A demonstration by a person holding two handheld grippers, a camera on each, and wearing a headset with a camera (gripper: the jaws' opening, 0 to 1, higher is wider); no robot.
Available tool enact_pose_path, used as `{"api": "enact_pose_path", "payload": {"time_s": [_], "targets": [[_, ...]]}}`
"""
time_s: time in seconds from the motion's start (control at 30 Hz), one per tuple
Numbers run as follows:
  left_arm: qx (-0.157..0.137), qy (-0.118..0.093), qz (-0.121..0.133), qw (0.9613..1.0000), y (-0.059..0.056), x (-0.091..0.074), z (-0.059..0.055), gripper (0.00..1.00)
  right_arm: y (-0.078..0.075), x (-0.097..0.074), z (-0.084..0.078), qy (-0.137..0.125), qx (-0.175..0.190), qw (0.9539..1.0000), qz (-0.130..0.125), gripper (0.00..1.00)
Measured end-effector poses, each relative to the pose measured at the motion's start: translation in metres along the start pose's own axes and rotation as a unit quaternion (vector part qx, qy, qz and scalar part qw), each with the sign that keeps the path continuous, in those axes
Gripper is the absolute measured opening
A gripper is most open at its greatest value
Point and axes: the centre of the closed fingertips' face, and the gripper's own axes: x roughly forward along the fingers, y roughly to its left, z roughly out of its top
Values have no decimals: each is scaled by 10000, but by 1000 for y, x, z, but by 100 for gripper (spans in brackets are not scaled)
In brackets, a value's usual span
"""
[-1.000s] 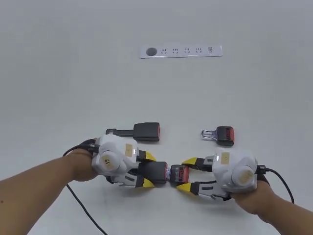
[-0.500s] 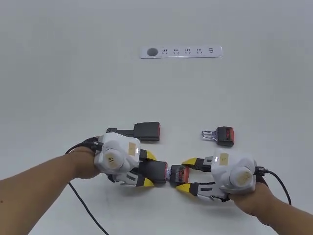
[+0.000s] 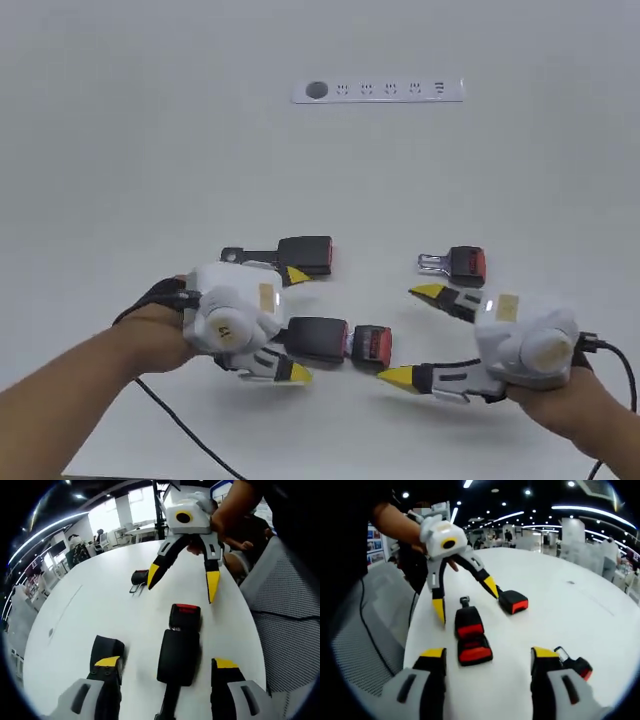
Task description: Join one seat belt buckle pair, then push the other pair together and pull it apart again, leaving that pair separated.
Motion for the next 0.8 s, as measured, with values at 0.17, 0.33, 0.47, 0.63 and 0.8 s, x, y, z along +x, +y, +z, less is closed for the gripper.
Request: {"api": "enact_pose_path", "payload": {"time_s": [0.17, 0.33, 0.47, 0.63, 0.8], "targets": [[-165, -188, 294, 9993, 26, -13, 5, 77, -27, -13, 6, 37, -159, 9998, -118, 73], [-330, -223, 591, 9975, 58, -21, 0, 77, -56, -22, 4, 158, -258, 9994, -172, 74], [-448, -265, 626, 9967, 73, -21, 1, 77, -75, -27, 0, 227, -225, 9994, -164, 74], [-460, -173, 562, 9972, 86, -12, -4, 77, -87, -30, -7, 391, -193, 9990, -112, 74], [-484, -65, 390, 9980, 89, 0, -9, 76, -97, -32, -19, 578, -130, 9982, -21, 73]]}}
